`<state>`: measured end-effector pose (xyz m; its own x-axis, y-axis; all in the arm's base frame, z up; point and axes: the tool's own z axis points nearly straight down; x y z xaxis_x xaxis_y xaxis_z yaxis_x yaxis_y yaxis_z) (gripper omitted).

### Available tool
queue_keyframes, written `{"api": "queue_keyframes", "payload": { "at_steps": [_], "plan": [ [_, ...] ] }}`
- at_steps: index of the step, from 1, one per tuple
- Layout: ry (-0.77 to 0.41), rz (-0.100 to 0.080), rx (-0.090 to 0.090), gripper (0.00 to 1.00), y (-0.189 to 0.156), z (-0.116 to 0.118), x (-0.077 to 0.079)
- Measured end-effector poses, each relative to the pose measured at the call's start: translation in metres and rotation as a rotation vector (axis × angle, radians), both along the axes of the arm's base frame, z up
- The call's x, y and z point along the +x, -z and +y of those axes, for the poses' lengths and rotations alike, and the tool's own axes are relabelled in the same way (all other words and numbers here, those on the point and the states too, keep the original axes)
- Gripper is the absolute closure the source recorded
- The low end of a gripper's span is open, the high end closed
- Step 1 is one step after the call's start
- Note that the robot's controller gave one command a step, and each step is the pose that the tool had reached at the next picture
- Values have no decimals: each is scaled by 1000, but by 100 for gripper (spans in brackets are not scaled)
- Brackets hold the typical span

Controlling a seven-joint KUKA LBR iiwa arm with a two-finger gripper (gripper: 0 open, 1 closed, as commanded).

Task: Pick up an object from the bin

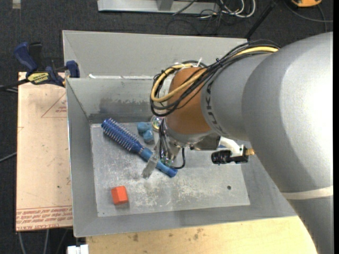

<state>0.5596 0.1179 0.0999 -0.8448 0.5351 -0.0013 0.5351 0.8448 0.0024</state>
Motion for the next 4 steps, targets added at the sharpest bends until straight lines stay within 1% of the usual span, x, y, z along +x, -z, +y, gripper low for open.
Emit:
{"api": "queue_keyframes", "payload": {
  "at_steps": [1, 2, 3, 4],
  "plan": [
    [33, 2, 0, 0, 32, 10, 13],
    [30, 0, 0, 0, 32, 11, 14],
    [29, 0, 0, 100, 31, 11, 14],
    [26, 1, -1, 100, 19, 11, 14]
  ]
}}
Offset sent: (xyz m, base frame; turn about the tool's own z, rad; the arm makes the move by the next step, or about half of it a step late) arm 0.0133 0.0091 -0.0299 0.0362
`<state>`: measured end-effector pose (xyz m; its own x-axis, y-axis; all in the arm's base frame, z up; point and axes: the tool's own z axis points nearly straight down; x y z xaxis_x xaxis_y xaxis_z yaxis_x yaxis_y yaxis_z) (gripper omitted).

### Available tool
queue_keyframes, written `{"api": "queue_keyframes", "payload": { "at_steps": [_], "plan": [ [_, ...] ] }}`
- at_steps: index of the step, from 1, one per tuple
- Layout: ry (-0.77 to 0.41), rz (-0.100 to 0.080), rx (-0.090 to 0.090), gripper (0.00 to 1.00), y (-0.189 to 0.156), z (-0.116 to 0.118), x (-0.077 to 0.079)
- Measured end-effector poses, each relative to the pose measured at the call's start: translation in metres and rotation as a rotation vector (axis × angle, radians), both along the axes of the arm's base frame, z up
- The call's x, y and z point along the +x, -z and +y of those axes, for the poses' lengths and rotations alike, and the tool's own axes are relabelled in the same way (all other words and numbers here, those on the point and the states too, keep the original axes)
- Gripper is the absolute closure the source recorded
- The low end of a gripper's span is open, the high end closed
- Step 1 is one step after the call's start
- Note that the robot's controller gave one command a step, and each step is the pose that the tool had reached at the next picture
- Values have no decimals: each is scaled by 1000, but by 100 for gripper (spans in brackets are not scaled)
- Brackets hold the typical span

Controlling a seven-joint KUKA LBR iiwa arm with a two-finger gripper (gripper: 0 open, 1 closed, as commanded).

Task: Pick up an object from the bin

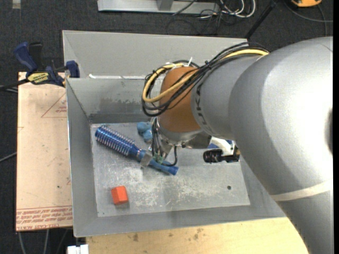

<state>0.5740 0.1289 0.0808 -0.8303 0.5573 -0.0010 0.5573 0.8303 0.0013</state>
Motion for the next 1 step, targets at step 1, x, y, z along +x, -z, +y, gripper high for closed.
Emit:
{"api": "queue_keyframes", "payload": {
  "at_steps": [1],
  "plan": [
    [-3, -7, 2, 100, -94, 0, 2]
  ]
}}
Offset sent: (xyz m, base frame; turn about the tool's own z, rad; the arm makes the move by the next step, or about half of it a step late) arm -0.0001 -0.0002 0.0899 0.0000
